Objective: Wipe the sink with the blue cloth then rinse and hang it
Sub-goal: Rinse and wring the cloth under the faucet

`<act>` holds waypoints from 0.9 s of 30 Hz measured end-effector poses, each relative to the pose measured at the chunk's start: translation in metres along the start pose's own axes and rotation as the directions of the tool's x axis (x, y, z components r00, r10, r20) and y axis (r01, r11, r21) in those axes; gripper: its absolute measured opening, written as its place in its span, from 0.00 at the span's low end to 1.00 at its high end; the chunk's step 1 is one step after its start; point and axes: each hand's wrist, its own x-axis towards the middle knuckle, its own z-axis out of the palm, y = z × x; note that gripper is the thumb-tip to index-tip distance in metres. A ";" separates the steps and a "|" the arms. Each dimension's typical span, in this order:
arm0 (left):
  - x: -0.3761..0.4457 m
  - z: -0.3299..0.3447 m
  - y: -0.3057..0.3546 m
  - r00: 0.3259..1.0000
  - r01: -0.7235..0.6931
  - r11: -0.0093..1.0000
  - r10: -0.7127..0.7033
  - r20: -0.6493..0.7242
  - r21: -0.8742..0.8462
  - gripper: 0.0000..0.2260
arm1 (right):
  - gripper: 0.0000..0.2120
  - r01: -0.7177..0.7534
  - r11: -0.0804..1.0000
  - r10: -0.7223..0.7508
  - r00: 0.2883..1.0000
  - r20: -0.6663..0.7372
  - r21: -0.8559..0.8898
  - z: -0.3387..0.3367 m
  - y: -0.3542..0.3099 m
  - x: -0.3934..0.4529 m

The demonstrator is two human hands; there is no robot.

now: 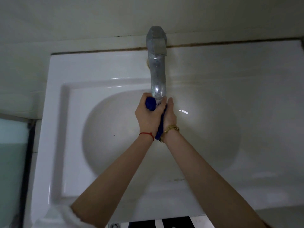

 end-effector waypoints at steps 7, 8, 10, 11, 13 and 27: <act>0.011 0.000 -0.005 0.995 -0.073 0.993 0.079 -0.063 0.092 0.11 | 0.20 0.198 0.946 -0.240 0.960 -0.145 -0.256 0.007 -0.001 0.000; 0.012 -0.001 -0.006 0.994 -0.063 0.991 0.073 -0.086 0.116 0.12 | 0.21 0.236 0.930 -0.285 0.948 -0.145 -0.283 0.007 -0.002 -0.001; 0.017 -0.003 -0.008 0.990 0.018 0.993 -0.001 -0.144 0.115 0.12 | 0.21 0.332 0.859 -0.396 0.914 -0.093 -0.390 0.004 0.002 0.001; 0.020 -0.004 -0.010 0.980 0.100 0.993 -0.086 -0.181 0.070 0.12 | 0.22 0.379 0.816 -0.443 0.895 -0.050 -0.436 0.002 0.004 0.001; 0.024 -0.005 -0.008 0.900 0.371 0.922 -0.387 -0.200 -0.113 0.11 | 0.23 0.475 0.725 -0.524 0.850 0.046 -0.498 -0.002 0.006 0.004; 0.019 -0.027 -0.012 0.805 0.593 0.665 -0.496 0.326 -0.453 0.22 | 0.22 -0.342 0.926 0.377 0.872 0.312 -0.160 -0.048 -0.029 -0.018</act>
